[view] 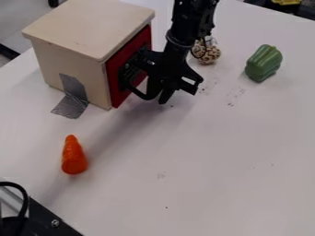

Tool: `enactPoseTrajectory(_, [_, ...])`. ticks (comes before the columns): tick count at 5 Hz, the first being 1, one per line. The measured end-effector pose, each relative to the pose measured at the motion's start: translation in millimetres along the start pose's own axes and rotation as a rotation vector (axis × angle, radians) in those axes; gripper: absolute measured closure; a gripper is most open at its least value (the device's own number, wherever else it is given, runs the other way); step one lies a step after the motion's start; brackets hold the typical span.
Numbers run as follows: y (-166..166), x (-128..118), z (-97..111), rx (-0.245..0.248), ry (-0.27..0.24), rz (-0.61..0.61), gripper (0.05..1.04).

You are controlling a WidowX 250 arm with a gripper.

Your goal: Open the drawer

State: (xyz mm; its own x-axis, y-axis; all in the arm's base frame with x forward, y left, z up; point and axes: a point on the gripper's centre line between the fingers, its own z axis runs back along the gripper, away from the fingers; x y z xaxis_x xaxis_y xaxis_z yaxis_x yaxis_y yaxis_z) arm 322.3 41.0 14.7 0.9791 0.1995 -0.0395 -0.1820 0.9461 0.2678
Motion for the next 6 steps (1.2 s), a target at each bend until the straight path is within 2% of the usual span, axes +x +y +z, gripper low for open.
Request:
enactPoseTrajectory(1, [-4.4,0.1,1.1,-0.010,-0.003,-0.014,0.944])
enactPoseTrajectory(2, [-17.7,0.1,4.9,-0.019,-0.018,-0.053,0.957])
enactPoseTrajectory(4, [-75.5,-9.5,25.3,-0.039,-0.060,-0.189,0.960])
enactPoseTrajectory(5, [-81.2,-7.3,31.9,-0.038,-0.072,-0.175,0.937])
enactPoseTrajectory(6, [-86.9,-2.2,42.7,-0.032,-0.094,-0.077,0.728])
